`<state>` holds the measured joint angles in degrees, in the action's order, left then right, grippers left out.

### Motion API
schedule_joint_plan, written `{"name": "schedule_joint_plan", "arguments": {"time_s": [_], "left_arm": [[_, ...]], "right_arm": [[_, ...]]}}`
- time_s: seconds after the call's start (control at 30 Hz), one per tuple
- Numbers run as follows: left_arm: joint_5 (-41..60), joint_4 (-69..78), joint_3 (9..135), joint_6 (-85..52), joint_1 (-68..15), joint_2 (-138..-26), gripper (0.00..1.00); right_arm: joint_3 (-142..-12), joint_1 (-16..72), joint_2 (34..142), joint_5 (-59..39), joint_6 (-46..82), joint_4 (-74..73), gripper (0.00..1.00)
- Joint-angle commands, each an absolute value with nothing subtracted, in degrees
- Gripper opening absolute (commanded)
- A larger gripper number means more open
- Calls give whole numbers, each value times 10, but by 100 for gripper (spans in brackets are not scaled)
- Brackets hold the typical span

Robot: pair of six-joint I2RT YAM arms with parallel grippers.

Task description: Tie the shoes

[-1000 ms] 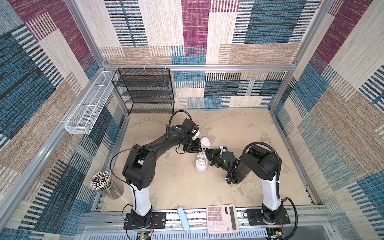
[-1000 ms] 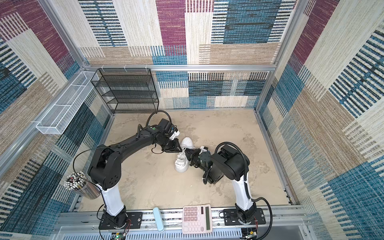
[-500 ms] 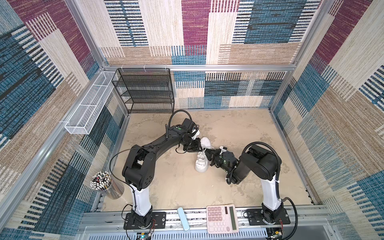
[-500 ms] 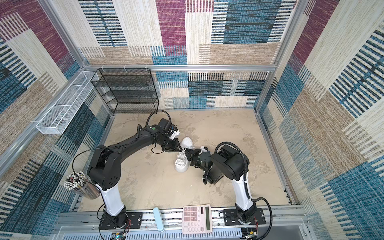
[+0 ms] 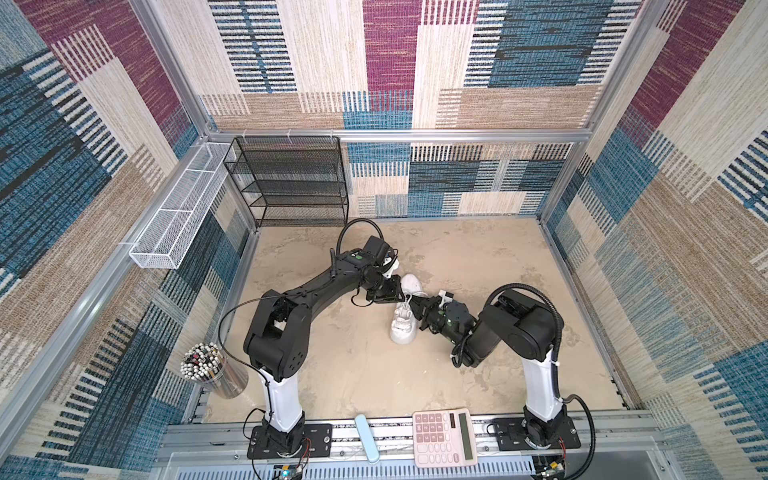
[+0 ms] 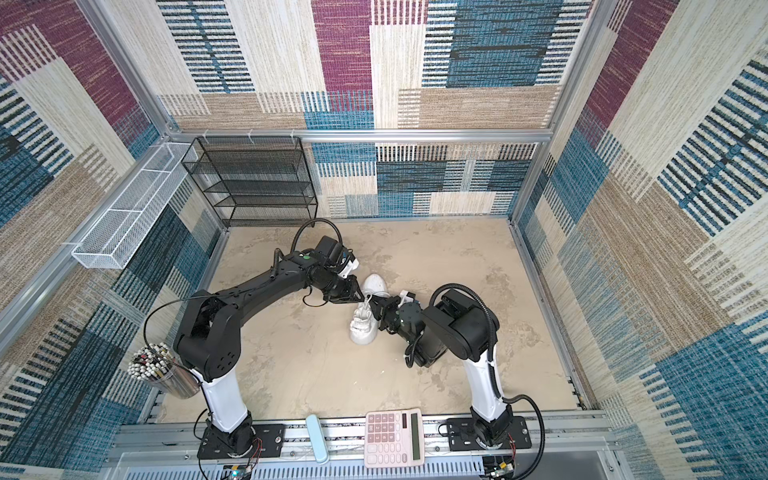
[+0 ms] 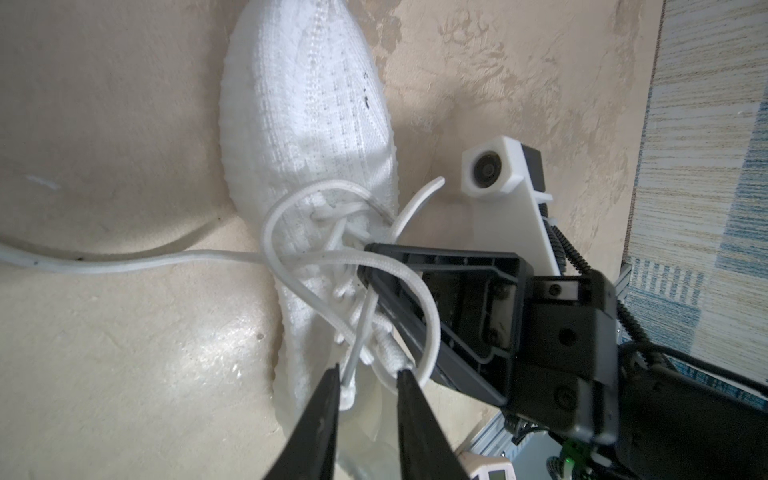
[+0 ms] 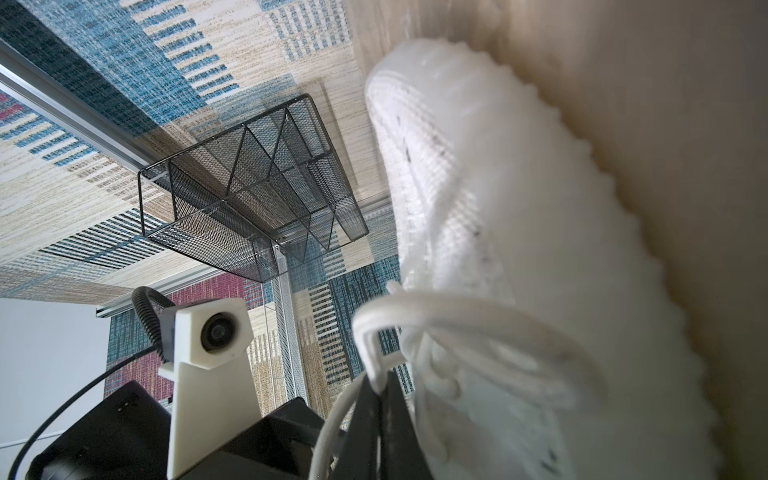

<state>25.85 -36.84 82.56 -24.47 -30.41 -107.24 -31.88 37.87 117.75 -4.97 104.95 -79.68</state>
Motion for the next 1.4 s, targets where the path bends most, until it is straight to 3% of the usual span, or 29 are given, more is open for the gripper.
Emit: {"name": "schedule_joint_plan", "arguments": {"time_s": [0.0, 0.53, 0.63, 0.77, 0.8, 0.87, 0.9, 0.97, 1.37], "left_arm": [[258, -366, 824, -250, -304, -1069, 28], [260, -364, 828, -250, -305, -1079, 27], [259, -363, 828, -250, -304, -1078, 19], [258, -362, 830, -250, -305, -1078, 0], [257, -363, 829, -249, -305, -1077, 0], [253, -365, 829, -249, -304, -1074, 0], [250, -368, 831, -247, -304, -1071, 0], [246, -374, 835, -244, -303, -1063, 0], [223, -467, 924, -215, -295, -1041, 0]], "right_arm": [[-322, 379, 1179, -51, 1052, -1046, 0], [-331, 379, 1180, -61, 1053, -1048, 0], [-332, 379, 1182, -62, 1053, -1051, 0], [-331, 379, 1181, -60, 1048, -1054, 0], [-330, 378, 1182, -59, 1047, -1058, 2], [-326, 378, 1178, -57, 1046, -1057, 26], [-319, 377, 1173, -53, 1046, -1054, 33], [-299, 375, 1155, -46, 1045, -1039, 41], [-206, 351, 971, -46, 962, -838, 46]]}}
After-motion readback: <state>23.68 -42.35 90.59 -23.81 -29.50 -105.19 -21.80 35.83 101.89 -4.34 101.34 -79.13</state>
